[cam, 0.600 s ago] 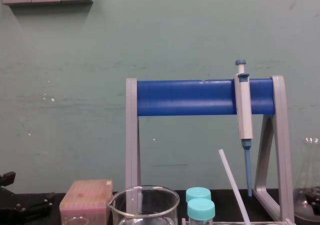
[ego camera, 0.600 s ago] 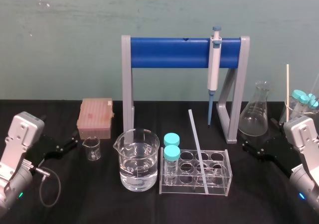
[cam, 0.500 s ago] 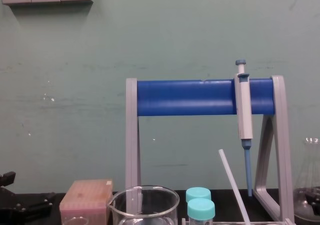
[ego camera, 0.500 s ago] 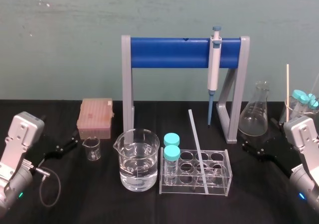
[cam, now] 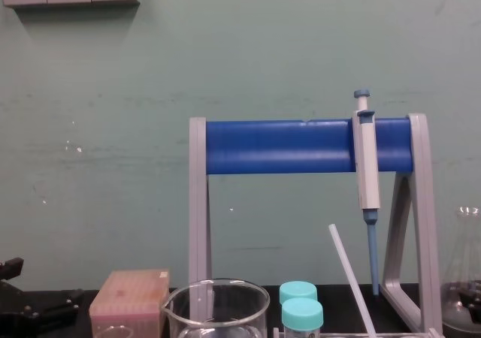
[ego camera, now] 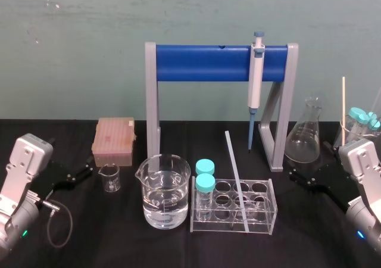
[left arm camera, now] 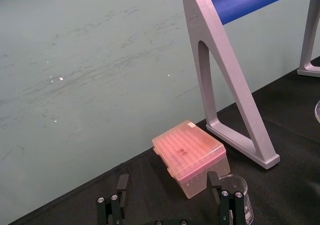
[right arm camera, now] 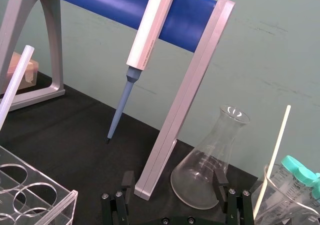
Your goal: Pick up the stirring rod with one hand, then place it down.
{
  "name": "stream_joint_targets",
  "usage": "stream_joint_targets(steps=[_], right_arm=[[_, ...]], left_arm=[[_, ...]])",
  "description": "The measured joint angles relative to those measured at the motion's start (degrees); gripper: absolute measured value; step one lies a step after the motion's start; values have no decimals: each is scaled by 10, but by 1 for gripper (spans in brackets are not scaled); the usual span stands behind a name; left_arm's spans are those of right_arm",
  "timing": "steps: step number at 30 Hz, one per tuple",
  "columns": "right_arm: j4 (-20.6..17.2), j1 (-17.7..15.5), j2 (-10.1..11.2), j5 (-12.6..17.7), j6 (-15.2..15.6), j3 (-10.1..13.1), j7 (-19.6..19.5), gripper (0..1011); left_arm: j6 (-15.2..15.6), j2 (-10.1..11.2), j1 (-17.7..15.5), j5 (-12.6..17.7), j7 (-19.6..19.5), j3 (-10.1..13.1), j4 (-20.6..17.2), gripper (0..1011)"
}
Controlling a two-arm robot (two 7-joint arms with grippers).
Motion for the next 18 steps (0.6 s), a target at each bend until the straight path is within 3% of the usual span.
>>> stream_joint_targets(steps=[18], right_arm=[[0, 0, 0, 0, 0, 0, 0, 1000]], left_arm=[[0, 0, 0, 0, 0, 0, 0, 1000]])
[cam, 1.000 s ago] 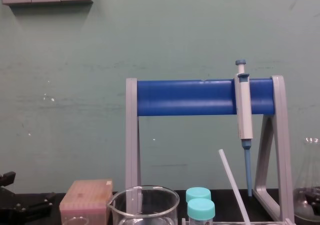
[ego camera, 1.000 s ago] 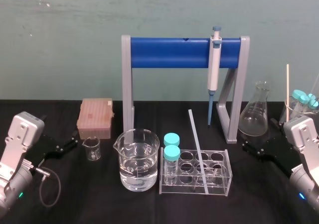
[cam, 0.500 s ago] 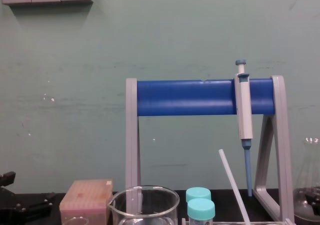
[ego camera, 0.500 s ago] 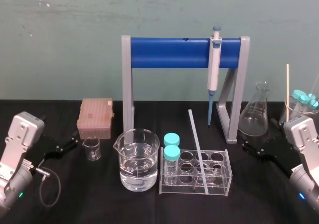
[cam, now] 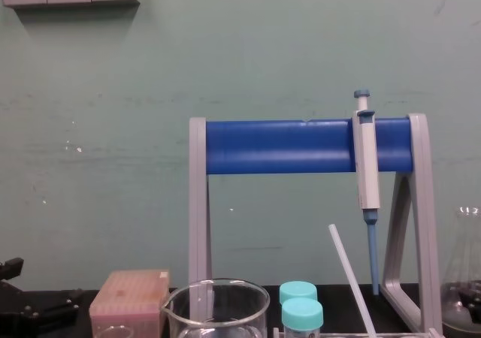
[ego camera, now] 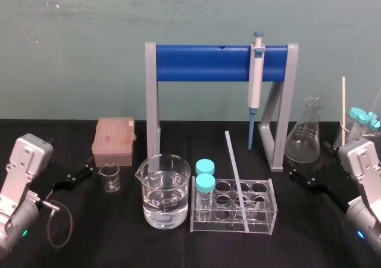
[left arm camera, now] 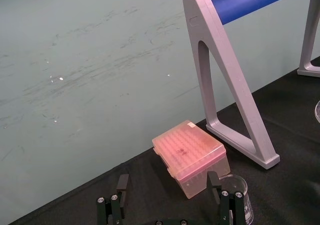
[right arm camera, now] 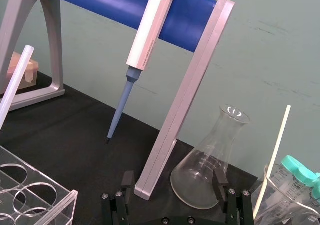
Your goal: Pick up the stirring rod with one hand, then place it down.
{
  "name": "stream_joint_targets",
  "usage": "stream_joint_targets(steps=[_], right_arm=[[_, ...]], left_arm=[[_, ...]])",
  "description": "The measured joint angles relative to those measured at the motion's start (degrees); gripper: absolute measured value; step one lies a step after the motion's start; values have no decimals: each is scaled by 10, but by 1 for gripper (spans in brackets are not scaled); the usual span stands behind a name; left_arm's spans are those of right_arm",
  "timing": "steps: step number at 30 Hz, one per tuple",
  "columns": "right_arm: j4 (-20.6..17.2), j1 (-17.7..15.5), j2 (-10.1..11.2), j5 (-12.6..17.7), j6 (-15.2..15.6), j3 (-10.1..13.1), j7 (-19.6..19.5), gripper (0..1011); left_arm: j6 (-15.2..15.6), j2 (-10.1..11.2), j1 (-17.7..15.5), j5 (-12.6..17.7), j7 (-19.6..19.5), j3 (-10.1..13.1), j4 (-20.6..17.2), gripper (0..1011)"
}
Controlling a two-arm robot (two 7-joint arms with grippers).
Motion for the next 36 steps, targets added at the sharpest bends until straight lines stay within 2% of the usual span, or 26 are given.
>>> stream_joint_targets(steps=[29, 31, 36], right_arm=[[-3, -1, 3, 0, 5, 2, 4, 1000], [-14, -5, 7, 10, 14, 10, 18, 1000], [-52, -18, 11, 66, 53, 36, 57, 1000]], left_arm=[[0, 0, 0, 0, 0, 0, 0, 1000], [0, 0, 0, 0, 0, 0, 0, 1000], [0, 0, 0, 0, 0, 0, 0, 1000]])
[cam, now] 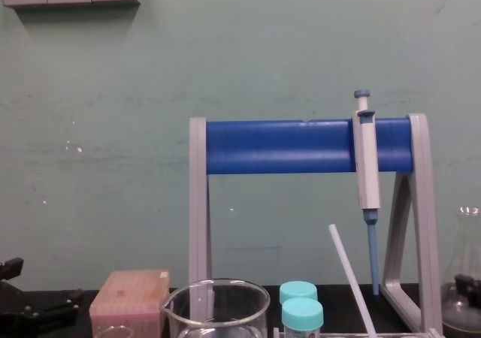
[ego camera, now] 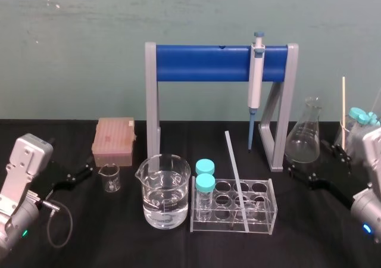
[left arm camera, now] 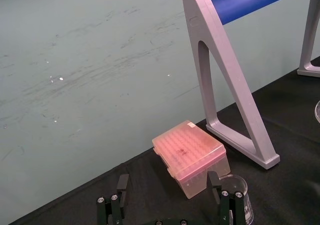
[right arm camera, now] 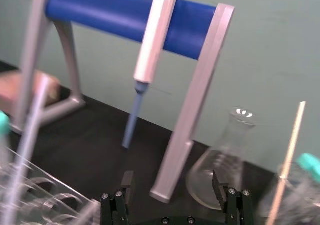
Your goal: Pick up the stirring rod with one hand, then place it down.
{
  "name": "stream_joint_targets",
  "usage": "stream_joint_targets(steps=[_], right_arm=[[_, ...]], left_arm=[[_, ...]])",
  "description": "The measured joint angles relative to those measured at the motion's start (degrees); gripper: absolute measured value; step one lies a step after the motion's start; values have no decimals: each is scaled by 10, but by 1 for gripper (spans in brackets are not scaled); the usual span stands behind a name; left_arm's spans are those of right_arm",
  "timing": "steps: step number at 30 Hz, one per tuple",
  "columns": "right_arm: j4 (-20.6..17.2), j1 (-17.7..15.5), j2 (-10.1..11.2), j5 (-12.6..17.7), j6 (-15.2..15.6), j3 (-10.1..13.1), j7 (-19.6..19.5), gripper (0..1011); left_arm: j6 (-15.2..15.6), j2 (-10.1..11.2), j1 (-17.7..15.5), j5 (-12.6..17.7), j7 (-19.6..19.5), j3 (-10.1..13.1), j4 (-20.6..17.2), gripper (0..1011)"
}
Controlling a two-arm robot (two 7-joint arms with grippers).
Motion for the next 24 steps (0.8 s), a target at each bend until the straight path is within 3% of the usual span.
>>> stream_joint_targets(steps=[3, 4, 7, 11, 17, 24], right_arm=[[-37, -9, -2, 69, 46, 25, 42, 1000], [-37, -9, -2, 69, 46, 25, 42, 1000], [-69, -13, -7, 127, 85, 40, 89, 1000], [-90, -13, -12, 163, 118, 44, 129, 1000], [-99, 6, -14, 171, 158, 24, 157, 1000], [-63, 51, -34, 150, 189, -8, 158, 1000]], left_arm=[[0, 0, 0, 0, 0, 0, 0, 1000], [0, 0, 0, 0, 0, 0, 0, 1000], [0, 0, 0, 0, 0, 0, 0, 1000], [0, 0, 0, 0, 0, 0, 0, 1000], [0, 0, 0, 0, 0, 0, 0, 1000], [0, 0, 0, 0, 0, 0, 0, 1000]])
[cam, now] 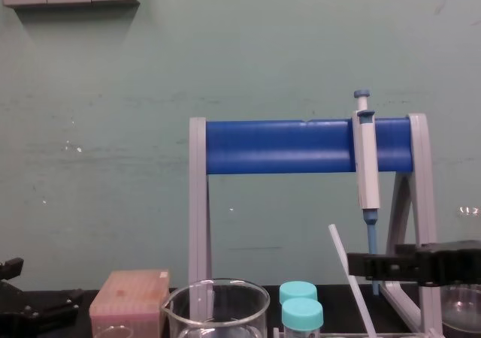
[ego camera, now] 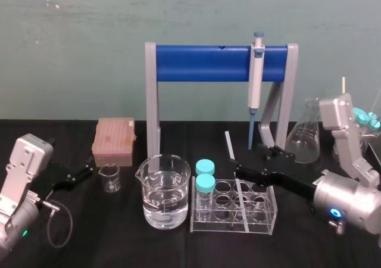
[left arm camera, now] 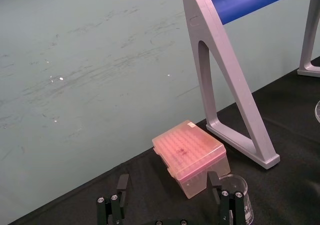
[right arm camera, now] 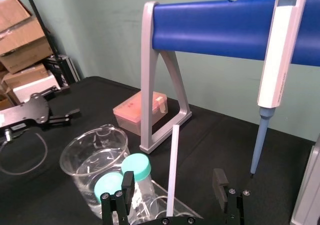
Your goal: Pick up the stirring rod with one hand, then place it down.
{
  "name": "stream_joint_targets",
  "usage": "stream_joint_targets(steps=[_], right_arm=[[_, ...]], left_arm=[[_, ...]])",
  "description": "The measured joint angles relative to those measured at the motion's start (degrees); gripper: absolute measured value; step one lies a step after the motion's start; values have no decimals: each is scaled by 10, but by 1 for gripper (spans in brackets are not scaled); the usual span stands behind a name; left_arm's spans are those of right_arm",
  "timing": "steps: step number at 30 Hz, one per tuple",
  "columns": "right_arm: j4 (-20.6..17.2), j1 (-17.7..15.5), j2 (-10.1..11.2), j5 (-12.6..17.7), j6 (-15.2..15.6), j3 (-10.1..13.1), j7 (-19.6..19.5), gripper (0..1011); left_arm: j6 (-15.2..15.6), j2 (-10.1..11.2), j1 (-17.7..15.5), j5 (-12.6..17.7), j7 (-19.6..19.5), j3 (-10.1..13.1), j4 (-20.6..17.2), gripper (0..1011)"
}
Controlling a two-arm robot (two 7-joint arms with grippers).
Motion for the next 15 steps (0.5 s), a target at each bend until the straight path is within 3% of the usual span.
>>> stream_joint_targets(steps=[15], right_arm=[[84, 69, -52, -21, 11, -40, 19, 1000]], left_arm=[[0, 0, 0, 0, 0, 0, 0, 1000]])
